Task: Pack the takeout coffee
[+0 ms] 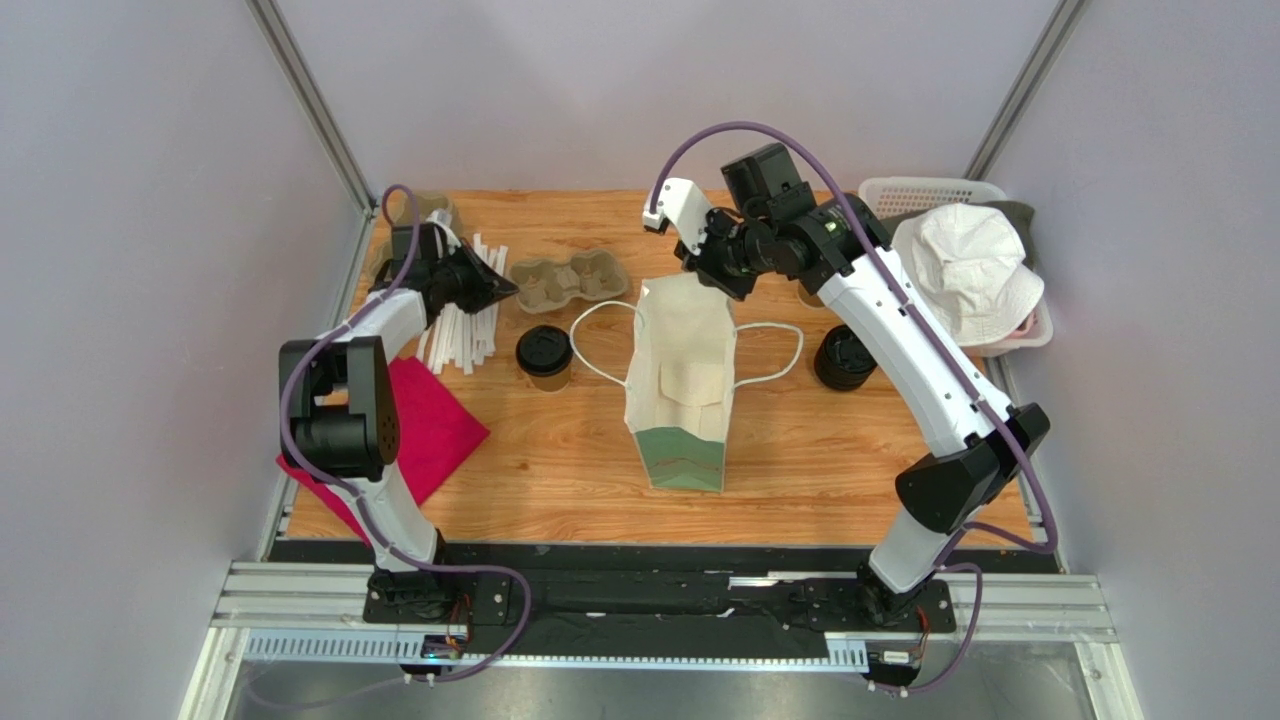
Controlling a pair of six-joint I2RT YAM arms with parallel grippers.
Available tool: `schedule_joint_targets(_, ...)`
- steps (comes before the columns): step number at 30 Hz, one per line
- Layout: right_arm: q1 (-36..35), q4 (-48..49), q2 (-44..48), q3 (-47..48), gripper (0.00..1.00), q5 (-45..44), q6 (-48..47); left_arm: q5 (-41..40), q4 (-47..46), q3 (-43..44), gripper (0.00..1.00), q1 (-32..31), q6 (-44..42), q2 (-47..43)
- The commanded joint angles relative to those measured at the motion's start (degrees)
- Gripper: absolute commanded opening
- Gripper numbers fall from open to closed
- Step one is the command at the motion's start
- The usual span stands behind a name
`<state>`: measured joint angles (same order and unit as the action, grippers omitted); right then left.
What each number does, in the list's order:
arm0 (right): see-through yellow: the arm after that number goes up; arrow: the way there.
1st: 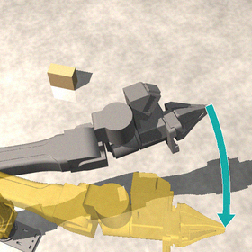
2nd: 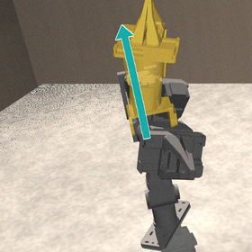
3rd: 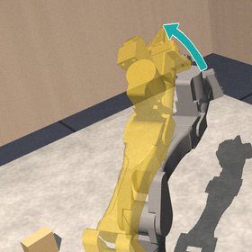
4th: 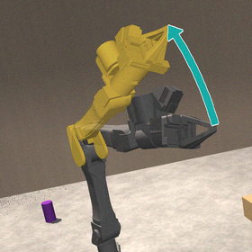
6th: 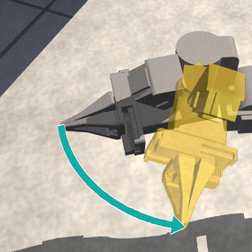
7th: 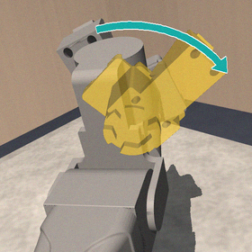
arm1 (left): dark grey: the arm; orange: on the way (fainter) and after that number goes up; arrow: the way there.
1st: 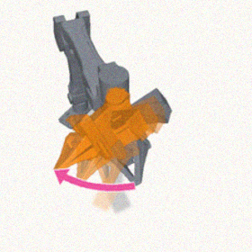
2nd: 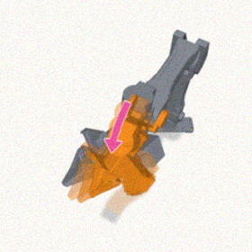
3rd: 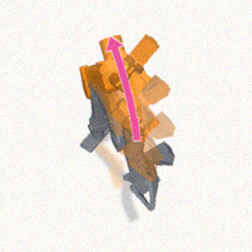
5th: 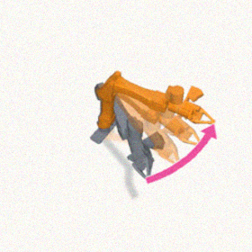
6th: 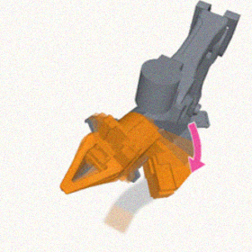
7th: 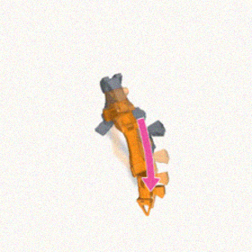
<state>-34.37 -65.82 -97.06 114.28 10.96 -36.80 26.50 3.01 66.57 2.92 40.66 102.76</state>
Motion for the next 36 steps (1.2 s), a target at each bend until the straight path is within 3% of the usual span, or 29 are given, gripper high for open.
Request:
schedule_joint_targets(1, 0.36, 0.7, 2.92, -0.02, 0.0, -0.06, 1.46, 2.85, 8.67, 4.27, 0.0, -0.72, -6.56, 2.62)
schedule_joint_targets(8, 0.71, 0.7, 3.37, -1.08, 0.0, 0.29, 1.38, 2.24, 15.44, 10.95, 0.0, -0.63, -11.13, 9.47)
schedule_joint_targets(13, 0.79, 0.7, 3.28, -1.07, 0.0, 0.29, 1.46, 2.5, 12.22, 10.35, 0.02, -0.46, -9.3, 10.53)
schedule_joint_targets(19, 0.8, 0.61, 3.89, -1.95, 0.0, 0.29, 1.38, 4.52, 1.84, 4.29, 0.18, -0.1, -1.74, 7.9)
schedule_joint_targets(27, 0.97, 0.61, 3.37, -1.52, 0.0, 0.46, 1.46, 5.05, -0.45, 1.91, 0.36, -0.02, 0.11, 6.67)
schedule_joint_targets(36, 0.88, 0.7, 2.75, -1.16, 0.0, 0.64, 1.64, 5.75, -5.53, -1.7, 0.39, -0.81, 2.49, 5.7)
